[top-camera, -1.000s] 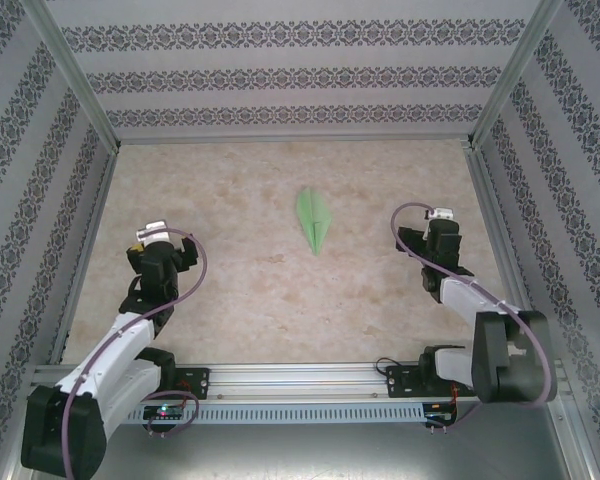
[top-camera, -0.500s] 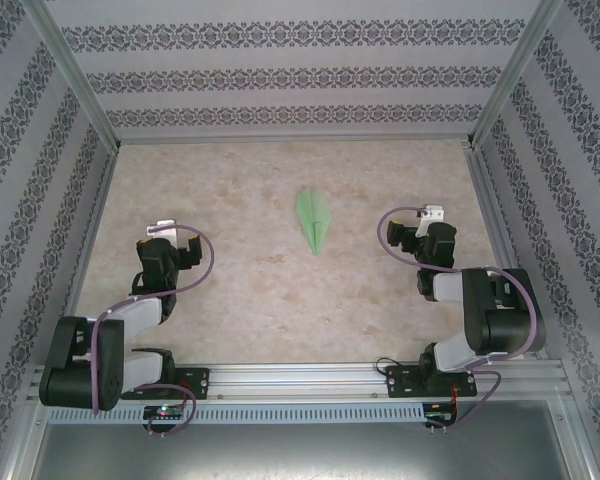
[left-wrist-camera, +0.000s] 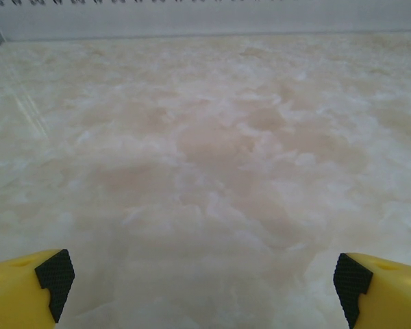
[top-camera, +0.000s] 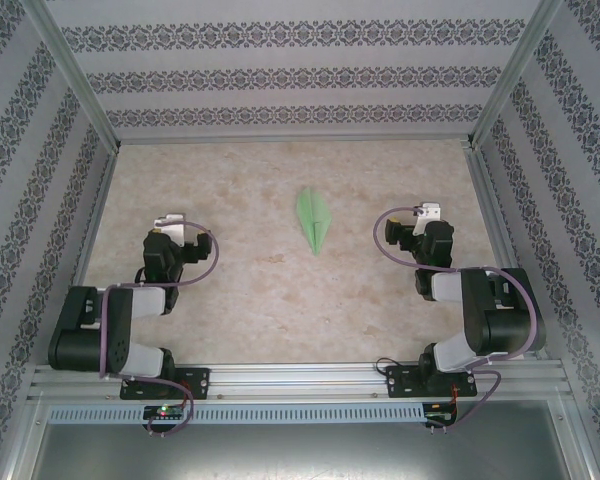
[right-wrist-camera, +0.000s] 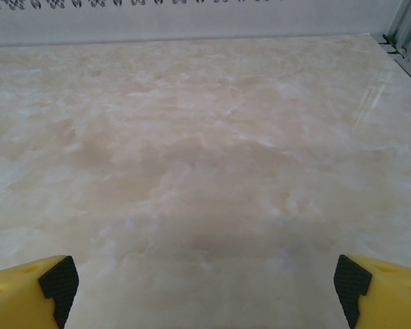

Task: Fold a paper plane with a square sheet of paper (fold left side to right side)
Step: Reset both arms

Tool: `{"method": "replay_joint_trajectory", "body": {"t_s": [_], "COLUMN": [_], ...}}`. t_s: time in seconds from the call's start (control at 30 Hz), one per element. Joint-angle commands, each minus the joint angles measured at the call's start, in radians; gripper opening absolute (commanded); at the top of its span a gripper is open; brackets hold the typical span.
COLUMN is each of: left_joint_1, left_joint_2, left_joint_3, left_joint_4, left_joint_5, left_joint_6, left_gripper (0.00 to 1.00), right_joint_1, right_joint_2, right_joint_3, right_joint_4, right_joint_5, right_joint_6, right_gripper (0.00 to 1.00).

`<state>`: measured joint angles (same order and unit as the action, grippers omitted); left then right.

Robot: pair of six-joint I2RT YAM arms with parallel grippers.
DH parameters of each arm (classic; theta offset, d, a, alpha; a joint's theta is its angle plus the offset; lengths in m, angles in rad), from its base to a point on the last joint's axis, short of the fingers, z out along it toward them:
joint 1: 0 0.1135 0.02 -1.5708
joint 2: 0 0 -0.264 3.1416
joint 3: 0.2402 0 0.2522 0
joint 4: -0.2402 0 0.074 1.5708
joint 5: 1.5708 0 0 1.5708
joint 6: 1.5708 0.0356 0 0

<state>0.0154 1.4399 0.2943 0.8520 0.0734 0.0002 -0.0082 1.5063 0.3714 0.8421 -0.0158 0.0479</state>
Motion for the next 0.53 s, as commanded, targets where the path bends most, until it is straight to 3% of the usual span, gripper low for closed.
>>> {"method": "replay_joint_trajectory", "body": {"t_s": [0.0,0.03,0.1,0.5], "left_joint_1": [0.012,0.014,0.011,0.009], "left_joint_2": [0.116,0.136,0.12,0.121], "left_joint_3": [0.031,0.055,0.13,0.121], "left_joint_4": [0.134,0.141,-0.048,-0.028], "left_joint_5": [0.033,0.044,0.034,0.007], "left_joint_6": [-0.006,-0.004,0.0,-0.009], "left_gripper": [1.0,1.0,1.0,1.0], "right_joint_1": [0.014,0.015,0.017,0.026], "right_joint_2": [-0.007,-0.005,-0.007,-0.007], "right_joint_3": [0.02,0.021,0.02,0.022], "right_joint_4": [0.021,0.02,0.02,0.017], "right_joint_5": [0.017,0.019,0.024,0.04], "right_joint_6": [-0.017,-0.017,-0.02,-0.022], "right_gripper": [0.98,0.98,0.98,0.98]}}
